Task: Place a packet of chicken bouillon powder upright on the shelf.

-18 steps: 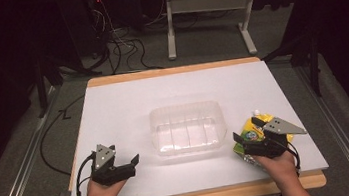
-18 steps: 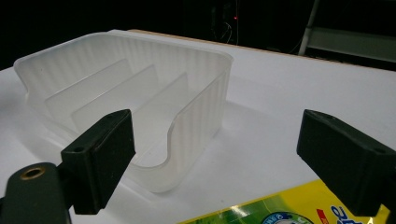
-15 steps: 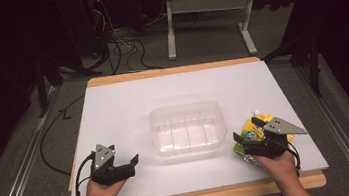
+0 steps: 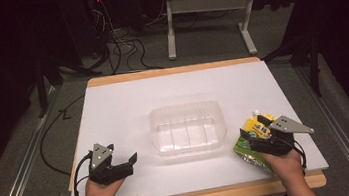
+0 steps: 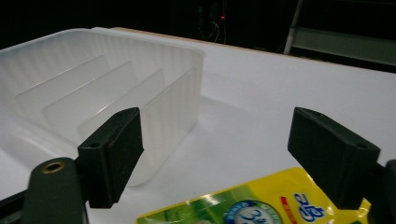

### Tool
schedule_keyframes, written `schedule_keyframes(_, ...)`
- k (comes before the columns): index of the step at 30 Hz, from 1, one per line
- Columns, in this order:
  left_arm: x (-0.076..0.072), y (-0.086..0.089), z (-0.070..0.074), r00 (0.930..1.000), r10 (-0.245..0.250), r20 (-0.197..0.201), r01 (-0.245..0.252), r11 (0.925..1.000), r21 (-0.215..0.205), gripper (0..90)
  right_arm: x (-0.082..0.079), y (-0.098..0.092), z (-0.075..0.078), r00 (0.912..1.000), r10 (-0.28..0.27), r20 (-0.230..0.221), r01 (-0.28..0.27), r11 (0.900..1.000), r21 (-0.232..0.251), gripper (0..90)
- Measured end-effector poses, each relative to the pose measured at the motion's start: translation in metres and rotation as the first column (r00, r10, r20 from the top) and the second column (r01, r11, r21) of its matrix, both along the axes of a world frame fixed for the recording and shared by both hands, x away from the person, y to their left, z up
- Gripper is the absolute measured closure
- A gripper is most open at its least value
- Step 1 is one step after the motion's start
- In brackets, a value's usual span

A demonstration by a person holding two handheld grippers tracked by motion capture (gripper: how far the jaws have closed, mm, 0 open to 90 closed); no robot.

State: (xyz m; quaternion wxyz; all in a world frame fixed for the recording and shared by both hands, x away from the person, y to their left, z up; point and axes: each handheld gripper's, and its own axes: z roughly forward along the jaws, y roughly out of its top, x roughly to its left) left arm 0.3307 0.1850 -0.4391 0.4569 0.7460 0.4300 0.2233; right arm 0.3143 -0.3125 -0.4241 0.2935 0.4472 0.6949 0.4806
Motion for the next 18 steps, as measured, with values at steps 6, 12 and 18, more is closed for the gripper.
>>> schedule_keyframes(6,0.000,-0.001,0.000,1.0000,-0.006,-0.002,0.006,1.0000,0.000,11.7,0.003,-0.020,-0.002,0.9981,-0.055,-0.027,0.055,0.998,0.009,21.1)
schedule_keyframes(12,0.002,-0.002,-0.003,1.0000,-0.007,-0.005,0.007,1.0000,0.002,11.9,0.009,-0.044,-0.006,0.9906,-0.110,-0.081,0.111,0.994,0.004,27.6)
schedule_keyframes(18,0.003,-0.001,-0.004,0.9999,-0.007,-0.010,0.007,1.0000,0.000,12.2,0.014,-0.073,-0.013,0.9761,-0.177,-0.126,0.181,0.983,0.023,31.9)
